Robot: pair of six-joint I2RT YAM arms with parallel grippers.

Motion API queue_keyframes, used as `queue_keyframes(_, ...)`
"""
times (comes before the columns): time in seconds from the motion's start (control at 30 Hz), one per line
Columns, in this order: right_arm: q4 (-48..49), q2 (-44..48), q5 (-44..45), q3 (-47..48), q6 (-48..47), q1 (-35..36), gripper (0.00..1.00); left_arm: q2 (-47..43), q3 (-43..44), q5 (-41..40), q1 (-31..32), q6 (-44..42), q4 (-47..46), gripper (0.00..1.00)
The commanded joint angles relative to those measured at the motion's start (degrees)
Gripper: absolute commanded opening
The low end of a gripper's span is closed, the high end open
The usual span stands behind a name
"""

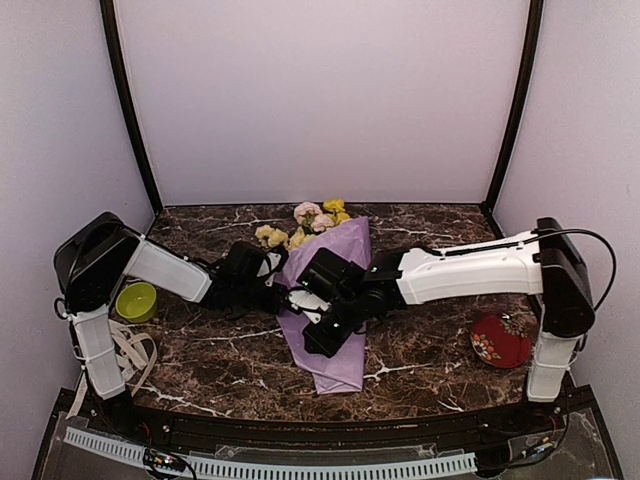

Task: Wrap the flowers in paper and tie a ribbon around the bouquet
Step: Fold along the fold line on the folded wrapping paper.

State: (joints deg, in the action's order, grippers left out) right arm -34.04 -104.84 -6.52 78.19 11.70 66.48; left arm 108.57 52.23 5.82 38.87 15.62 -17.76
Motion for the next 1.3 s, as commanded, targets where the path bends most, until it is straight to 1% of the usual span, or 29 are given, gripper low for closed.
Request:
queue_keyframes(0.0,0.03,-9.05,5.85,4.82,4.38,1.69,0.14,1.46,-1.83,2.82,-0.02,-0.87,1.73,0.00)
queue_keyframes(0.13,-5.54,-15.86,9.34,12.44,4.49,4.09,0.16,1.46,-2.19,4.07,-0.02,-1.95,1.23,0.00)
queue_keyframes(0.23,-10.76,-18.86,12.34,15.62,4.18,5.96,0.15,1.39,-2.39,4.74,-0.02,-2.63,1.36,0.00)
queue_keyframes(0.33,-14.95,-20.26,11.25,14.52,6.09,6.47,0.14,1.22,-2.40,5.26,-0.07,-3.50,1.91,0.00)
queue_keyframes(0.43,-16.90,-19.64,9.40,11.05,8.68,6.74,0.13,1.20,-2.09,5.81,-0.40,-4.44,2.41,0.00)
queue_keyframes(0.6,-16.43,-13.66,5.84,4.69,11.99,7.17,0.12,0.79,-2.32,7.19,-1.23,-5.74,2.89,0.00)
queue_keyframes(0.73,-14.13,-8.76,2.33,3.52,11.49,7.18,0.12,0.67,-2.61,9.98,-1.34,-7.06,2.35,0.00)
queue_keyframes(0.83,-9.38,-2.27,-0.02,0.63,11.94,6.59,0.12,0.27,-2.87,11.09,-1.35,-7.14,1.67,0.00)
queue_keyframes(0.9,-3.28,3.01,-2.34,-3.77,14.44,4.28,0.14,0.15,-3.01,11.32,-1.34,-7.17,1.46,0.00)
queue_keyframes(0.97,2.58,7.77,-5.61,-9.92,18.97,-0.41,0.17,0.15,-2.99,11.35,-1.34,-7.28,1.56,0.00)
queue_keyframes(1.1,10.20,12.89,-10.45,-21.18,27.45,-9.76,0.30,0.06,-3.16,10.34,-1.34,-6.61,1.75,0.00)
queue_keyframes(1.13,11.30,13.12,-11.12,-22.76,28.62,-11.62,0.34,0.05,-3.37,10.37,-1.34,-6.20,1.46,0.00)
queue_keyframes(1.2,12.79,13.14,-11.80,-24.92,29.88,-14.95,0.48,0.06,-3.76,10.54,-1.34,-5.33,0.89,0.00)
queue_keyframes(1.27,14.40,12.83,-13.02,-25.90,29.45,-17.22,0.57,0.06,-4.03,10.48,-1.39,-4.73,0.41,0.00)
